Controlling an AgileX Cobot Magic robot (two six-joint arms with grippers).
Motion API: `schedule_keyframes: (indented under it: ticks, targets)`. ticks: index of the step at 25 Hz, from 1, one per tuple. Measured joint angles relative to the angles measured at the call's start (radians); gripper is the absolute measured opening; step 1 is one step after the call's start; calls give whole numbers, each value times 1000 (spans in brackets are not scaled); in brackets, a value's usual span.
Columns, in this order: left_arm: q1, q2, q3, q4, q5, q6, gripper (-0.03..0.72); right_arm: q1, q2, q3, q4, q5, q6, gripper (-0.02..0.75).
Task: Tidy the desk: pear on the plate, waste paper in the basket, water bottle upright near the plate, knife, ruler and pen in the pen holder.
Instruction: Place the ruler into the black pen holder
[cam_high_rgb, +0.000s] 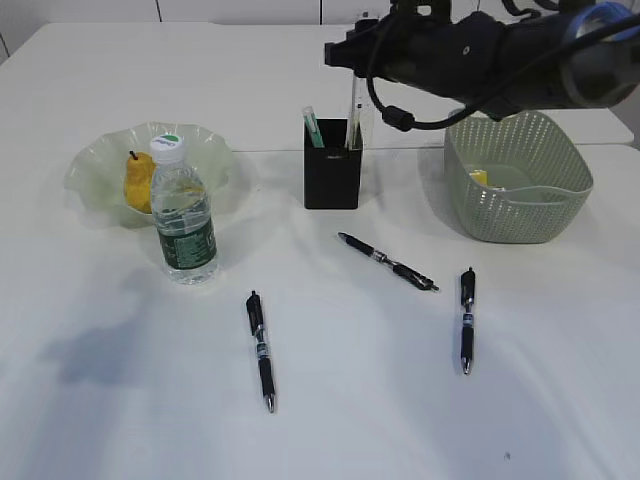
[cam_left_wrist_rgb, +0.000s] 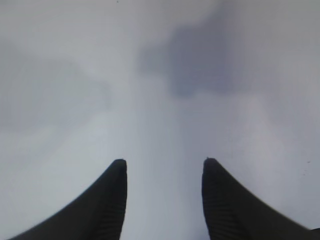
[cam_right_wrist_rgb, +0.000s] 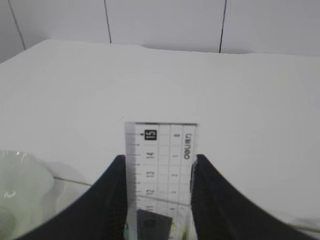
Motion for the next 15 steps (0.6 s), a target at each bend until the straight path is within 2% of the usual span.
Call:
schedule_keyframes:
  ticks: [5, 12, 15]
  targets:
    - [0, 0, 0, 0, -2, 0, 341, -27, 24, -36, -60, 0, 82, 280]
    - [0, 0, 0, 0, -2, 0, 341, -27, 62, -109, -209, 0, 202, 280]
    - [0, 0, 0, 0, -2, 0, 341, -27, 74, -124, -236, 0, 220, 280]
